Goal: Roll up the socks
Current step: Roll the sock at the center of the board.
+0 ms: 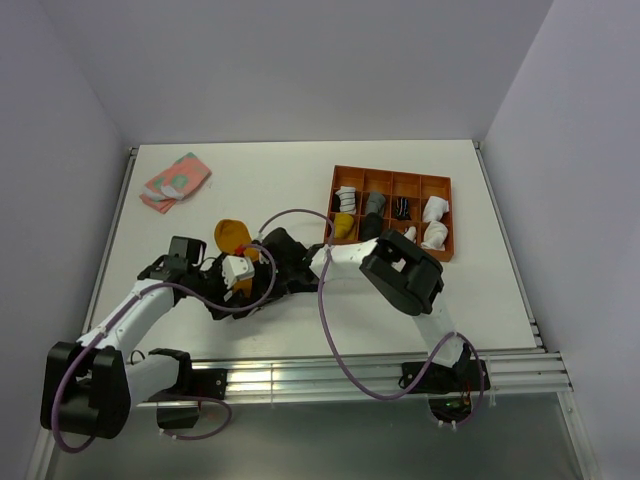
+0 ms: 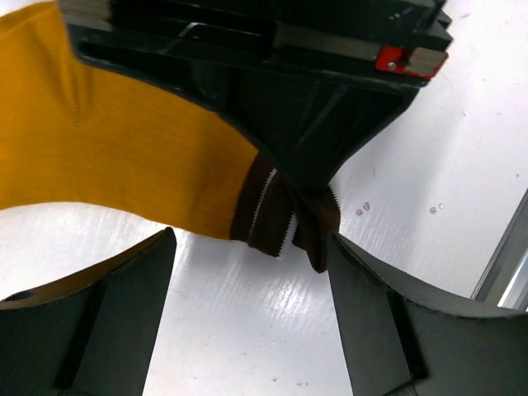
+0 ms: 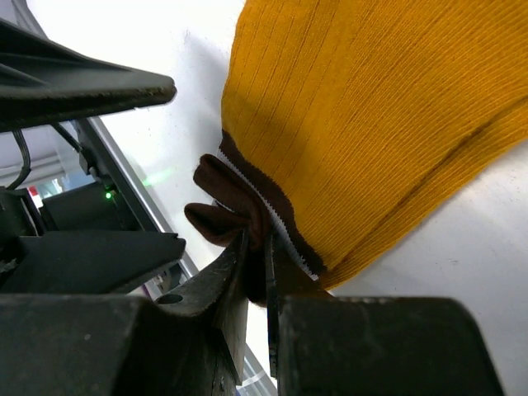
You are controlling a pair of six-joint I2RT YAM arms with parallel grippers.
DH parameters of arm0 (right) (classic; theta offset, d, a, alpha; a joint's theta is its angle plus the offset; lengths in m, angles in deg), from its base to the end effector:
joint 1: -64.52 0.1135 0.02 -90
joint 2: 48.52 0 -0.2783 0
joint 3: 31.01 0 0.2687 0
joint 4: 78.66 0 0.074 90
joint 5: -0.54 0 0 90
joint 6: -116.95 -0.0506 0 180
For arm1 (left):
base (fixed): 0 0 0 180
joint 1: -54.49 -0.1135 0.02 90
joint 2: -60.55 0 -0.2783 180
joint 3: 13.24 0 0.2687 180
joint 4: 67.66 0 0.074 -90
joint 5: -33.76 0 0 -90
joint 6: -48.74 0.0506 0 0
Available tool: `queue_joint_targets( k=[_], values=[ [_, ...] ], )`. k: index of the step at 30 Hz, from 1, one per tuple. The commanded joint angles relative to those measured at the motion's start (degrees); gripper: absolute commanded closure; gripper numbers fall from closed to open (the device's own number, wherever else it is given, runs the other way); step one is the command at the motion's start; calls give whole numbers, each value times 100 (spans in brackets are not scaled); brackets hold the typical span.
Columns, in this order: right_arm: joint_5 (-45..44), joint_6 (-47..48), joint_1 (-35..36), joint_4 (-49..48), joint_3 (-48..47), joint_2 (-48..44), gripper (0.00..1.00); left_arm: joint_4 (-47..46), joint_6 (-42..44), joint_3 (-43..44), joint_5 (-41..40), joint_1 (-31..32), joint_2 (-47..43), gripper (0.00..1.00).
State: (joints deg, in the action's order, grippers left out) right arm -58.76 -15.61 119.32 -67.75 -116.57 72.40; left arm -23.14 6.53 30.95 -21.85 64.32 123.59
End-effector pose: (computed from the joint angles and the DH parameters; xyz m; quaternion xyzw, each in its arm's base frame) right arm 0.2460 0.3935 0.1118 -0.1934 0.8793 0.4319 0.0526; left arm 0.1922 -0.0623 0.1713 0.5076 0.7817 -0.2005 0.3016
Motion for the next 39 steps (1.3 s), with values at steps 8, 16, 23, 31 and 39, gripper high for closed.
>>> queue_joint_targets(
  k=[8, 16, 23, 31, 39],
  values=[
    [50, 47, -49, 543, -37, 230, 100, -182, 20, 193, 138, 204, 313, 20],
    [77, 38, -66, 665, -90, 221, 100, 46, 195, 193, 59, 230, 278, 20],
    [77, 3, -110, 684, -55, 230, 100, 240, 468, 272, -108, 239, 594, 21],
    [112, -59, -119, 604, -37, 265, 100, 187, 450, 211, -99, 292, 568, 20],
    [138, -85, -119, 534, 24, 274, 100, 108, 424, 176, -161, 336, 639, 20]
  ],
)
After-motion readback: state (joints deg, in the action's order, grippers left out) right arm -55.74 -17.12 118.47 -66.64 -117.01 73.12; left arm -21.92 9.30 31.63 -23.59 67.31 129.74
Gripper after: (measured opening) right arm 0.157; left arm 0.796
